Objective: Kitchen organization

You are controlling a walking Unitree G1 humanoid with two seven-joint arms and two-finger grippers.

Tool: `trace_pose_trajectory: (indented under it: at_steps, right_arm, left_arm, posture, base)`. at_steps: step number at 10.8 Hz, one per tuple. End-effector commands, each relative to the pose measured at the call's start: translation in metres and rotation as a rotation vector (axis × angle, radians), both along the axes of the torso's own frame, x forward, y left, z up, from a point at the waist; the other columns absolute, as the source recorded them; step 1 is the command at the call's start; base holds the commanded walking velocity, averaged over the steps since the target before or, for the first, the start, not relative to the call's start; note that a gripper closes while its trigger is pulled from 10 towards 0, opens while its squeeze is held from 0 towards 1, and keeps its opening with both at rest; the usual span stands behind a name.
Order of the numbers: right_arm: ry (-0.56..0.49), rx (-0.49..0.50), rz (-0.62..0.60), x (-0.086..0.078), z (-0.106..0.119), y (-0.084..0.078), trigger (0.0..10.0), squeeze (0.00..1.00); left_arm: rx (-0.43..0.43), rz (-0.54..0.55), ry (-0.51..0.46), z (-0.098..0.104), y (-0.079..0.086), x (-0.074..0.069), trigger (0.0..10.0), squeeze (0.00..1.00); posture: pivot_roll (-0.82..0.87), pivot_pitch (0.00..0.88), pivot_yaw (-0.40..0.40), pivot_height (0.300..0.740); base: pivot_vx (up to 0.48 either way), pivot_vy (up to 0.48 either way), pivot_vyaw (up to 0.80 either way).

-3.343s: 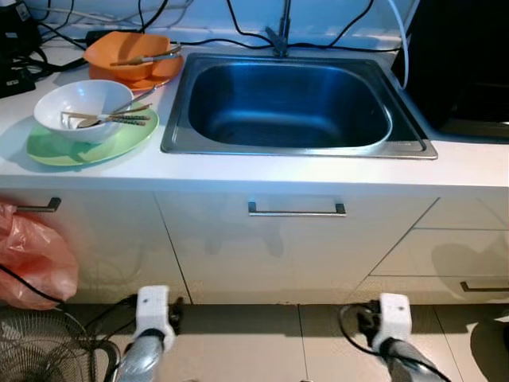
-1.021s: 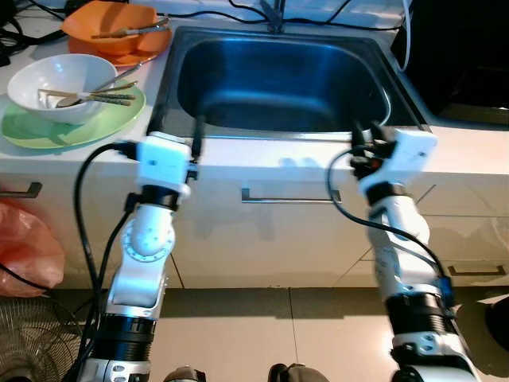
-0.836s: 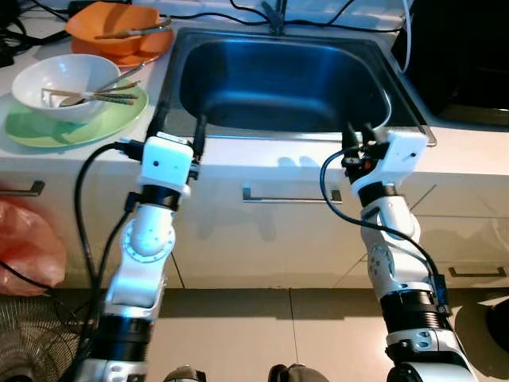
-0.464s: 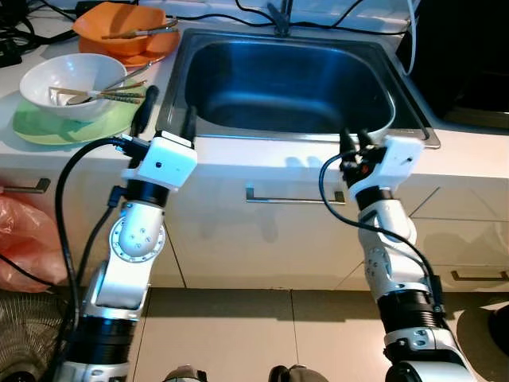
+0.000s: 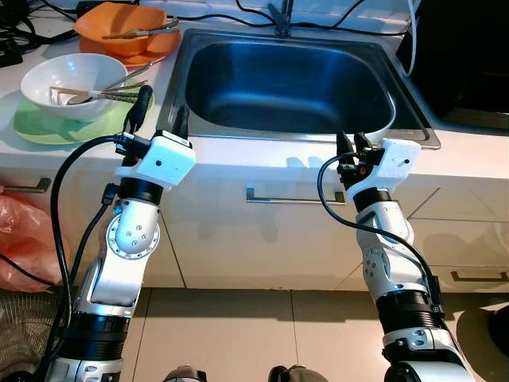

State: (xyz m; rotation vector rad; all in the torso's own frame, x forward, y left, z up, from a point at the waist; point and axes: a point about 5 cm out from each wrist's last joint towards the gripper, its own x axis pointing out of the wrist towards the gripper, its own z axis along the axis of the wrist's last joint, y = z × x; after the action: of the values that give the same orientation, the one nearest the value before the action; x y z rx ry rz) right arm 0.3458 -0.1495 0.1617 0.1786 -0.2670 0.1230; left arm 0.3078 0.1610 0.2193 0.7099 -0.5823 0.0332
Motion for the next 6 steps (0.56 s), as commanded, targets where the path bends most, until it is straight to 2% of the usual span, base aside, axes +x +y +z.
trace_pose_trajectory:
  at_steps: [1,2,4,6]
  right_arm:
    - [-0.014,0.015,0.007,0.002,0.002,0.003,10.0,0.0]
    - [-0.013,0.019,0.014,0.002,0.001,0.005,10.0,0.0]
    - [-0.014,0.026,0.02,0.002,0.001,0.008,10.0,0.0]
    - [-0.019,0.027,0.019,0.002,0.001,0.008,10.0,0.0]
  left_arm:
    - [0.056,0.026,0.021,0.0,-0.003,0.014,10.0,0.0]
    - [0.105,0.059,0.046,-0.002,-0.002,0.025,10.0,0.0]
    - [0.137,0.122,0.082,-0.005,0.005,0.037,10.0,0.0]
    - [0.146,0.132,0.066,-0.002,0.007,0.04,10.0,0.0]
  posture:
    - [0.08,0.074,-0.065,0.74]
    - [0.08,0.074,-0.061,0.74]
    - [0.08,0.073,-0.059,0.74]
    - [0.07,0.076,-0.055,0.74]
  base:
    - [0.0,0.0,0.0]
    - [0.0,0.0,0.0]
    - [0.0,0.0,0.0]
    - [0.0,0.0,0.0]
